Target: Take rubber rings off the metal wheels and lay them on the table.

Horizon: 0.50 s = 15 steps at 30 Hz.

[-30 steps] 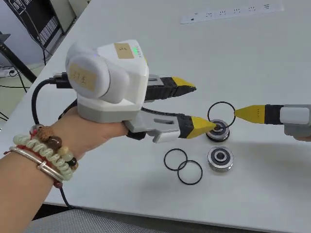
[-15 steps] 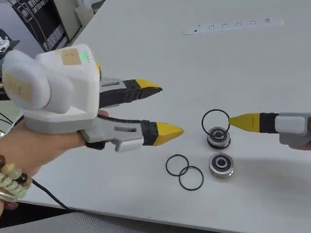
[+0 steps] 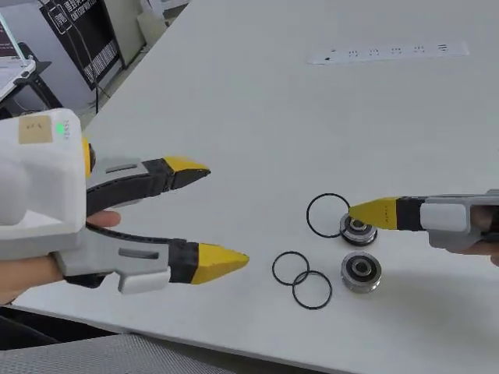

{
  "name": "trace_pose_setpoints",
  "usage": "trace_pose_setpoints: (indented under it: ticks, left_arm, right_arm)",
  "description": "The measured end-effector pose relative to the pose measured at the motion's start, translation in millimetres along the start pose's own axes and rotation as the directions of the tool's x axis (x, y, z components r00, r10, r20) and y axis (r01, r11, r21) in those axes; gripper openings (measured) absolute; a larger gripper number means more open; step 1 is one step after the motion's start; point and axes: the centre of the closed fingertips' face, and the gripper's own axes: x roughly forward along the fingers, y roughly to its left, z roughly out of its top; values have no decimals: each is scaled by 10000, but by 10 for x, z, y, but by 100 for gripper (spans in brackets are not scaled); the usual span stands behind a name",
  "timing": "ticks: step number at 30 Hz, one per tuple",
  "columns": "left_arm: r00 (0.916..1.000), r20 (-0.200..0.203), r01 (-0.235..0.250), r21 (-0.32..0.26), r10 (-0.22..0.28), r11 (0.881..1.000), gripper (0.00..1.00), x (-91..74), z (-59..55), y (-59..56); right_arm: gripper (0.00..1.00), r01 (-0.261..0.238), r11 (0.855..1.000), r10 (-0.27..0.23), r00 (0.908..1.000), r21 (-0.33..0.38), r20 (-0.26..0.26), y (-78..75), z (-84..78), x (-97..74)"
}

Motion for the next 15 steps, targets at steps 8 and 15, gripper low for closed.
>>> trace_pose_setpoints:
  ticks: [8,15]
  left_arm:
    - [9989,29,-466,-292,467,9985,75,-210,-89,-1]
    - [9975,-79,-711,-671,708,9952,78,-331,-185,-7]
  right_arm:
    - [0,-165,9998,157,9975,-109,-687,19,-124,162]
    - [0,-273,9996,262,9908,-60,-1330,9,-270,263]
